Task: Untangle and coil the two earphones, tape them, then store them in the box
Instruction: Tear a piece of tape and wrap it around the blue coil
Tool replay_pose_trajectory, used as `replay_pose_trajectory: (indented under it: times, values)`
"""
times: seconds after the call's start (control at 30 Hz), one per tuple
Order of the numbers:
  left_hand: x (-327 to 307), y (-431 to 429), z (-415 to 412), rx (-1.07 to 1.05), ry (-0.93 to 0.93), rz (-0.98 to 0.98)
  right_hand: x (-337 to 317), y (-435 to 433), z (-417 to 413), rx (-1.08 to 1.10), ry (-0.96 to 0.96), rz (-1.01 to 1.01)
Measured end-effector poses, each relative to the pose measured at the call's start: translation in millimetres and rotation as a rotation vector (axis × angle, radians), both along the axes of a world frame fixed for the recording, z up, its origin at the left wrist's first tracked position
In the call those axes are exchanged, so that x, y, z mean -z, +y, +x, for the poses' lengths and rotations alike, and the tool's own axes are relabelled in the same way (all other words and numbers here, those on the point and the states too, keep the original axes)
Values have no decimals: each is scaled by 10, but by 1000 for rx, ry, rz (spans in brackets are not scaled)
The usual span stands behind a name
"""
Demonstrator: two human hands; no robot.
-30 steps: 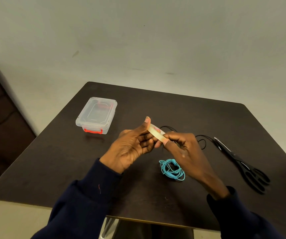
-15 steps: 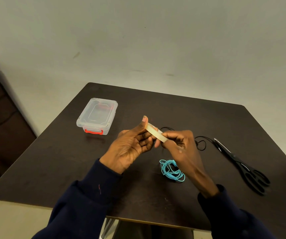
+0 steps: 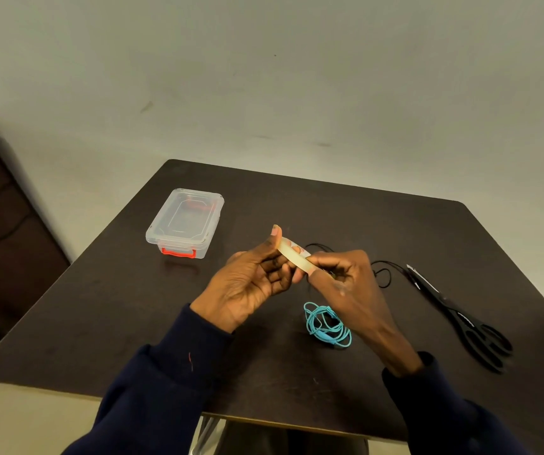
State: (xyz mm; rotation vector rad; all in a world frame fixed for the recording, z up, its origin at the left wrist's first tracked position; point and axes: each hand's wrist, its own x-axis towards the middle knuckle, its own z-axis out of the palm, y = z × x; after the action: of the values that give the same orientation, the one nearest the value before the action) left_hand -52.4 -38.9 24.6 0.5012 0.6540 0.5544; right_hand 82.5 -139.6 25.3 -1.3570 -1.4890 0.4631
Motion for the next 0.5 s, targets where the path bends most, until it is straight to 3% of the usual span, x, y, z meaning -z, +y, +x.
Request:
replay_pose_trajectory:
  times: [0.27, 0.37, 0.5]
  values:
    - [-9, 6, -20, -10, 18, 74, 28, -20, 47, -11, -18, -76]
    - [-2, 7, -53, -3, 178, 401, 14, -34, 67, 9, 0, -68]
    - [52, 37, -76, -113, 461, 995, 10, -34, 91, 112, 61, -27]
